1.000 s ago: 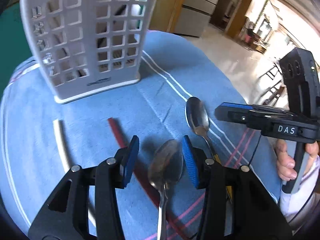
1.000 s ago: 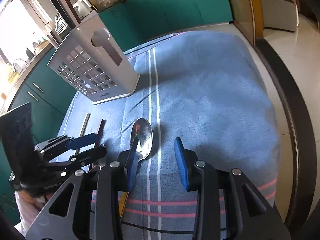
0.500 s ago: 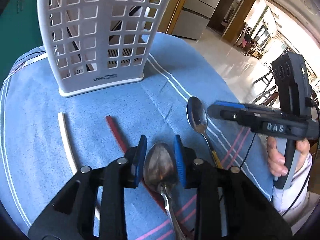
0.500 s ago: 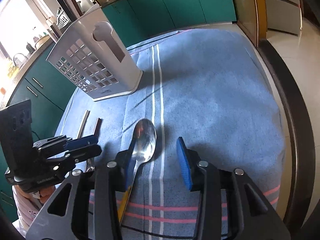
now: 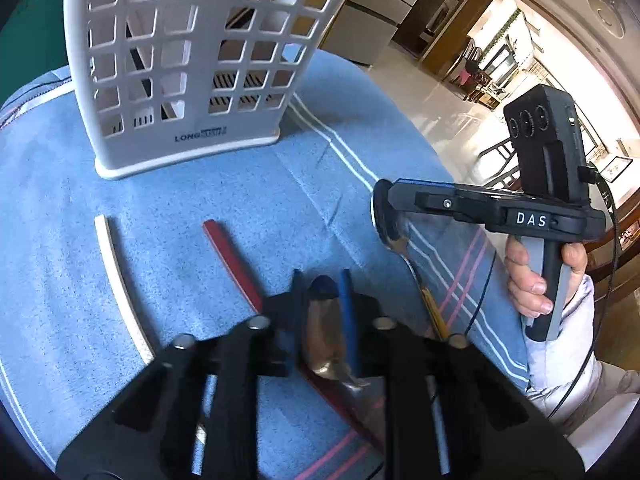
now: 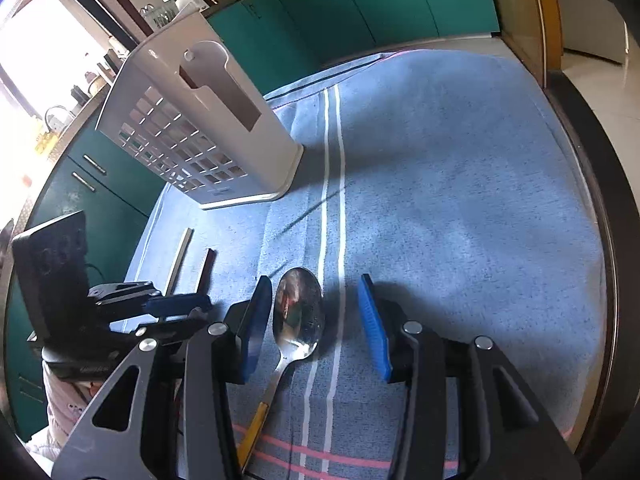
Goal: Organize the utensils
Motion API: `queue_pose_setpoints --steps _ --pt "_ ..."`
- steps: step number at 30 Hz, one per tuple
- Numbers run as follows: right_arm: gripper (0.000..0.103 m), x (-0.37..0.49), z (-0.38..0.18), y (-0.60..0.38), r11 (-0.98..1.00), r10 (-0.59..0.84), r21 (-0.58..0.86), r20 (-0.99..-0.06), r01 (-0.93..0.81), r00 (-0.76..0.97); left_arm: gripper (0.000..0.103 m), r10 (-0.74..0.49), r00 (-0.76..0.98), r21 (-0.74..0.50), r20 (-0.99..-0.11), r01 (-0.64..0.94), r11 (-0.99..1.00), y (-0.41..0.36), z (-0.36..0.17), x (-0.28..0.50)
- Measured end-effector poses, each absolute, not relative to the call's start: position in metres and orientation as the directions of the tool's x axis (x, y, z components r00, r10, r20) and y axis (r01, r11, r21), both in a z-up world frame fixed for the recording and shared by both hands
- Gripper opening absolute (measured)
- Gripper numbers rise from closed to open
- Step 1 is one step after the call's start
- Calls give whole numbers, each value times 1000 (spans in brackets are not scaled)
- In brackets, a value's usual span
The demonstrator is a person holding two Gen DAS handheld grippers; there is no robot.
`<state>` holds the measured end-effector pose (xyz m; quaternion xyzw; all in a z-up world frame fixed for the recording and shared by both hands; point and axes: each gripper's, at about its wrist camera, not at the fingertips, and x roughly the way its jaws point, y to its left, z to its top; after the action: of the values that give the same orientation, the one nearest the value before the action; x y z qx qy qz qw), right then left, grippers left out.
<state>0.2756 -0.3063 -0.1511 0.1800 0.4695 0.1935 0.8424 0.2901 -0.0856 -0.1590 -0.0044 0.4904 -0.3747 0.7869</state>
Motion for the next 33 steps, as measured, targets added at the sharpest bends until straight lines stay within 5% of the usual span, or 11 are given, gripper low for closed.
queue_pose_setpoints --steps 1,3,11,17,33 --pt "11 275 -152 -305 858 501 487 -724 -162 473 7 -588 242 -370 -772 581 725 -85 -160 290" --pt "4 274 -152 -302 863 495 477 -731 -168 469 5 -596 243 -382 -765 574 725 -82 -160 289" --pt "2 252 -118 -287 937 344 312 -744 -158 573 1 -533 398 -293 -747 523 801 -62 -134 274" --pt "2 223 -65 -266 986 165 117 -666 -117 728 1 -431 578 -201 -693 419 885 -38 -100 261" --pt "2 238 77 -214 997 65 -23 -264 -73 962 1 -130 966 -215 -224 82 973 40 70 248"
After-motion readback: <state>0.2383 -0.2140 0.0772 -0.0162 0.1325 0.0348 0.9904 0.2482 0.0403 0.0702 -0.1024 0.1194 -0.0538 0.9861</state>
